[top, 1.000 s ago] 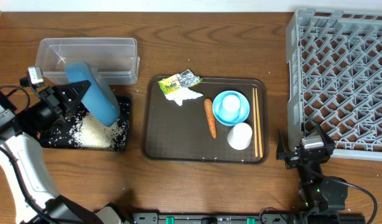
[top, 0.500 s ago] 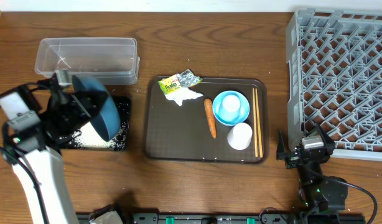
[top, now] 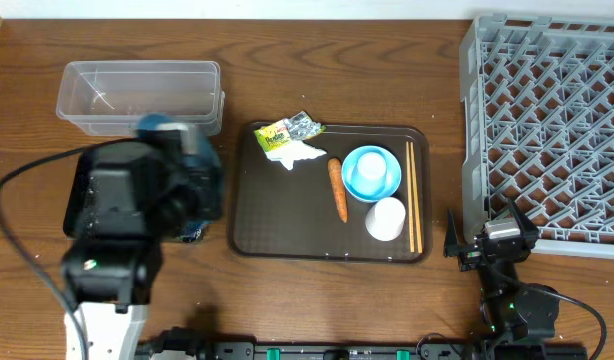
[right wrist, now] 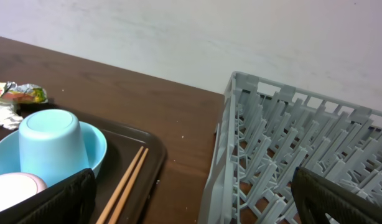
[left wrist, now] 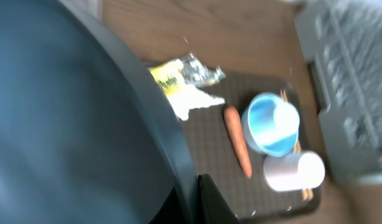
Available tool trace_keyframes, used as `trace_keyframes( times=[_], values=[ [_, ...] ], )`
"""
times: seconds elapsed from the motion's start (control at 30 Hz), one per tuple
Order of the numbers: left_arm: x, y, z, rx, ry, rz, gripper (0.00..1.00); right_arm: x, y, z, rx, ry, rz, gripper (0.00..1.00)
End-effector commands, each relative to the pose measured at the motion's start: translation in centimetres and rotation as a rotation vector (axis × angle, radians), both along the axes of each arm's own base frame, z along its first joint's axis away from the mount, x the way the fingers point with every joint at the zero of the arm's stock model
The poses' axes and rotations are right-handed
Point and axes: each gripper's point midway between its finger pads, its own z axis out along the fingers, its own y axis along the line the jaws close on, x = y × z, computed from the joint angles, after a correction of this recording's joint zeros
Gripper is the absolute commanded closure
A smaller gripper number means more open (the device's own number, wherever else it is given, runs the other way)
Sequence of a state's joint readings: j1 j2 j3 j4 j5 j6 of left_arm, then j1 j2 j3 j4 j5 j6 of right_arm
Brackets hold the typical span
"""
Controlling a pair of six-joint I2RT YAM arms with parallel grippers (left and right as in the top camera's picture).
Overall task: Sort waste into correct bins and load items into the dishwasher rack
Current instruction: 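Carry the emptied blue bowl back and set it on the brown tray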
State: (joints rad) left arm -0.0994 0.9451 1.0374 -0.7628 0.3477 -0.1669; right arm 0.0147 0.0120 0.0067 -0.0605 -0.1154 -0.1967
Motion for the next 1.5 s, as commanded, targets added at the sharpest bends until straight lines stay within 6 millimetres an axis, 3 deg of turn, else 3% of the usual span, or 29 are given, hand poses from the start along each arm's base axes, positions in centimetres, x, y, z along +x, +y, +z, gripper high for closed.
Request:
trace_keyframes(
  times=[0.0,0.3,0.53,0.7,0.9,0.97,1.13,1.27,1.37,1.47],
  values=[
    [0.7,-0.3,-1.3,0.163,0.013,0.061,0.94,0.0,0.1,0.0,-0.01,-0.001,0.003,0.01],
    [-0.4,-8.2,-7.5,0.362,0.139,-0.075,0.94,0.0,0.1,0.0,-0.01,-0.001,0.003,0.01],
    [-0.8,-11.4,-13.2,0.428,0.271,-0.09,0.94,0.0,0.1,0.0,-0.01,-0.001,0.003,0.01],
    [-0.7,-14.3,-15.5,0.368,0.32,-0.155,0.94,0.0,0.1,0.0,-0.01,-0.001,0.003,0.01],
    [-0.4,-14.6,-17.5,0.39,0.351,-0.157,0.93,0.0,0.1,0.0,-0.01,-0.001,0.003,0.01],
    [-0.4,-14.6,-17.8,0.397,0.359,-0.157,0.93,0.0,0.1,0.0,-0.01,-0.001,0.003,0.01],
    [-0.4,-14.8,-17.9,0.389,0.361,-0.162,0.68,0.0,0.1,0.0,-0.01,-0.001,0.003,0.01],
    [-0.4,-14.8,-17.5,0.385,0.355,-0.162,0.64,0.0,0.1,0.0,-0.01,-0.001,0.003,0.01],
    [-0.1,-15.1,-16.0,0.367,0.331,-0.161,0.62,0.0,0.1,0.0,-0.01,-0.001,0.003,0.01],
    [0.7,-15.2,-13.3,0.337,0.266,-0.158,0.45,0.0,0.1,0.0,-0.01,-0.001,0.003,0.01]
  ],
)
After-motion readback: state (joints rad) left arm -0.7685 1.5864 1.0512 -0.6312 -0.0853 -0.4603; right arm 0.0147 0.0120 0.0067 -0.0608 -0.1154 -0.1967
